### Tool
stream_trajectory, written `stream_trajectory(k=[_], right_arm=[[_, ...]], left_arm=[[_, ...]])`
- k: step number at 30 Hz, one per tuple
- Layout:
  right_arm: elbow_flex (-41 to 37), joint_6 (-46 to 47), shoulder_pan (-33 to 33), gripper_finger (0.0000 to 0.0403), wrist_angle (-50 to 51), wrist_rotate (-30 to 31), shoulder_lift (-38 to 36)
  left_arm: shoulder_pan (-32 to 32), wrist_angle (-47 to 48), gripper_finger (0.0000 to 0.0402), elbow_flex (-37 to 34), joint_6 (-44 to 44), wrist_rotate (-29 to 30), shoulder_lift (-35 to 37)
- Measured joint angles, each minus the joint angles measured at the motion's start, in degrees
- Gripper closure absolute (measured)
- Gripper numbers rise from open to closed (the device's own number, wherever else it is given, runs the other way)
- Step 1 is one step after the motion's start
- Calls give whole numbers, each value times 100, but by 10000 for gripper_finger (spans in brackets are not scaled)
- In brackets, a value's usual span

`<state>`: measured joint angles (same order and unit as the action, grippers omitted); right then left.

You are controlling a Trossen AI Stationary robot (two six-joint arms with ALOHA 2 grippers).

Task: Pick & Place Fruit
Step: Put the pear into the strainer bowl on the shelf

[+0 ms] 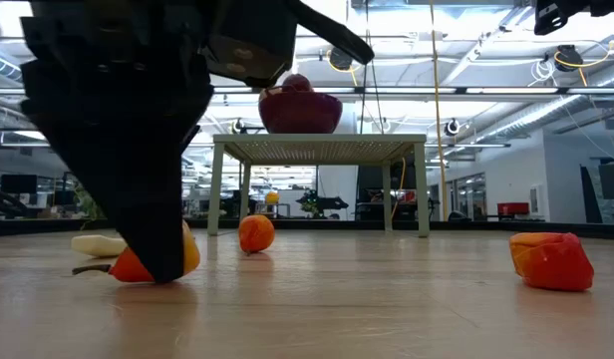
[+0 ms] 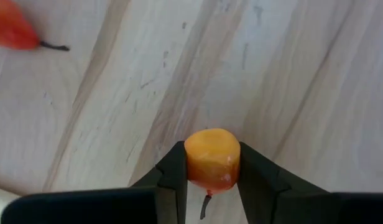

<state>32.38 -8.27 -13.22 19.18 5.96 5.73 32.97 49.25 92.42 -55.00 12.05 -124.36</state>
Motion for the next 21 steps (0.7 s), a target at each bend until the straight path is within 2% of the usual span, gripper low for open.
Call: stream_trajectory(k=[7, 14, 21], right_arm=[[0, -7, -1, 399, 0, 0, -1], [-2, -11, -1, 399, 1, 0, -2], [-2, -13, 0, 399, 2, 0, 0]], left_arm=[[-128, 59, 287, 0, -6, -5, 128], [-302, 69, 306, 0, 133, 27, 621], [-494, 22, 296, 0, 258, 571, 1438]])
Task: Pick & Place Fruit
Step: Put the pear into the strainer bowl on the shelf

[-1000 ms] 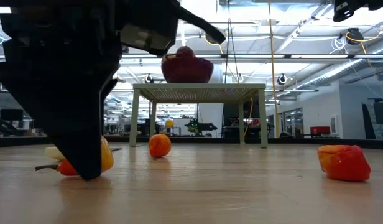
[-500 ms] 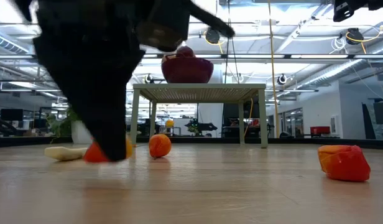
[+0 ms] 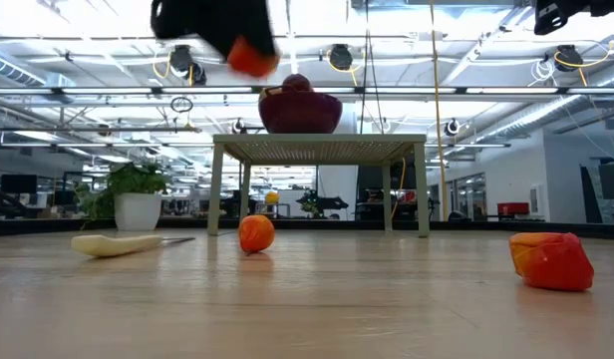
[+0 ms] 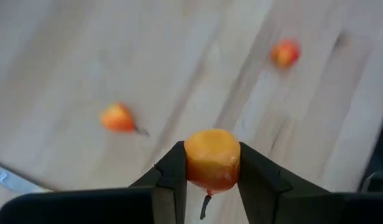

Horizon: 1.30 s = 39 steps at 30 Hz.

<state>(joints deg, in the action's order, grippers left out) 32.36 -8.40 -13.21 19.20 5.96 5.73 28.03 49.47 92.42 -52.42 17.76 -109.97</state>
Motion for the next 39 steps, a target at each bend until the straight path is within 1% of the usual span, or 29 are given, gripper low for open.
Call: stream_trajectory(k=[5, 9, 12, 15, 19, 23, 26, 32, 36, 39], right_arm=[[0, 0, -1, 399, -1, 0, -2], [0, 6, -2, 399, 2, 0, -2], [0, 9, -1, 399, 0, 0, -1], [0, 2, 0, 399, -2, 0, -2], [0, 0, -2, 399, -2, 0, -2], [0, 0, -1, 399, -1, 0, -1], [0, 0, -1, 399, -3, 0, -2], [0, 0, -2, 399, -4, 0, -2], [0, 0, -1, 399, -4, 0, -1], [0, 0, -2, 399, -2, 2, -1]], left_arm=[[-135, -37, 306, 0, 173, 758, 673], [-186, -99, 304, 0, 709, 1463, 1136], [-174, -259, 297, 2, 1308, 1957, 1350], [-179, -389, 296, 2, 1862, 2217, 1503], [-248, -479, 295, 2, 2203, 2489, 1571], [-372, -594, 294, 2, 2891, 2512, 1554], [-545, -696, 294, 2, 3229, 2387, 1554], [-1032, -1086, 293, 2, 3154, 2356, 1620], [-1502, -1565, 293, 2, 2938, 2205, 1700], [-1936, -1992, 293, 4, 2769, 1926, 1791]])
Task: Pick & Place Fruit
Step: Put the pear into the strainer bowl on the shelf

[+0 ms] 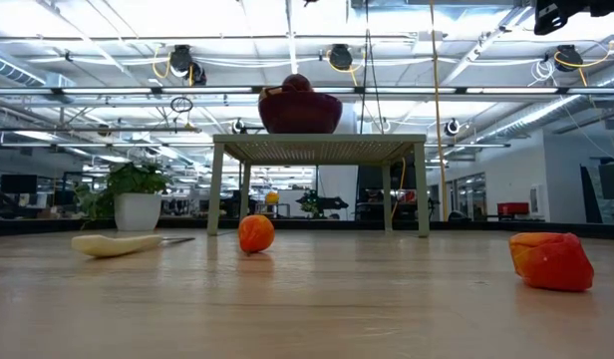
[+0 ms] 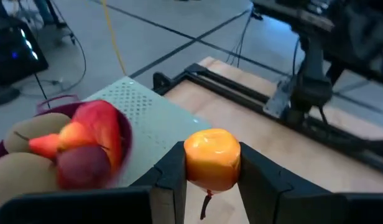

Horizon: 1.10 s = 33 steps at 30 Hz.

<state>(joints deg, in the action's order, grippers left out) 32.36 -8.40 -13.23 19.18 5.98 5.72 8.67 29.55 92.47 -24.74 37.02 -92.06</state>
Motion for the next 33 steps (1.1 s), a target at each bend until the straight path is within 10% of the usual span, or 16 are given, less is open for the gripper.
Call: stream_trajectory(k=[20, 33], right_arm=[[0, 17, 0, 398, 104, 20, 0], [0, 19, 1, 399, 107, 20, 0]], left_arm=[[-2465, -632, 293, 0, -214, -1933, -11], [-2920, -175, 293, 0, 1549, -2211, -93]])
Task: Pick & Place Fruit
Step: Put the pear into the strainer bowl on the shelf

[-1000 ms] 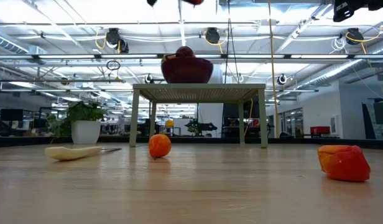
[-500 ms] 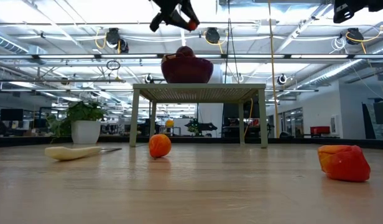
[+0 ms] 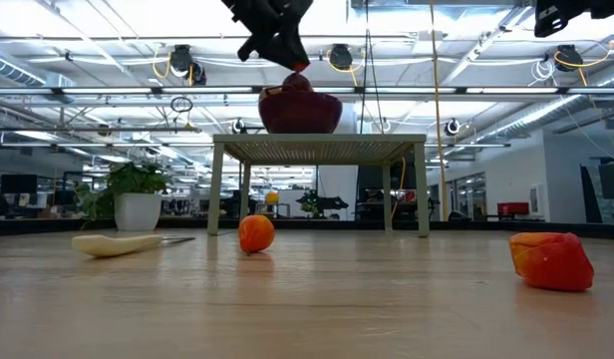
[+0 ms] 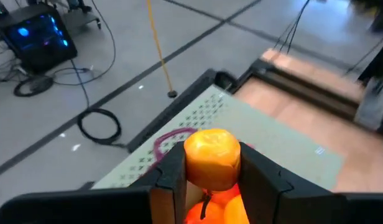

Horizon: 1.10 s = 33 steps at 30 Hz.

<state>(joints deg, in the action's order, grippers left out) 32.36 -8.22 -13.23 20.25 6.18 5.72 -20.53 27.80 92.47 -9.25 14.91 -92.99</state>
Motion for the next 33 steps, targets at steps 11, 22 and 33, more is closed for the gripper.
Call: stream_trajectory(k=[11, 22, 33], right_arm=[[0, 1, 1, 399, -3, 2, 0], [0, 3, 1, 399, 1, 3, 0], [0, 1, 0, 399, 3, 4, 1]], left_arm=[[-223, 343, 293, 0, 459, -738, -130], [-309, 374, 293, -2, 764, -785, -174], [-309, 246, 293, -2, 1019, -900, -339]])
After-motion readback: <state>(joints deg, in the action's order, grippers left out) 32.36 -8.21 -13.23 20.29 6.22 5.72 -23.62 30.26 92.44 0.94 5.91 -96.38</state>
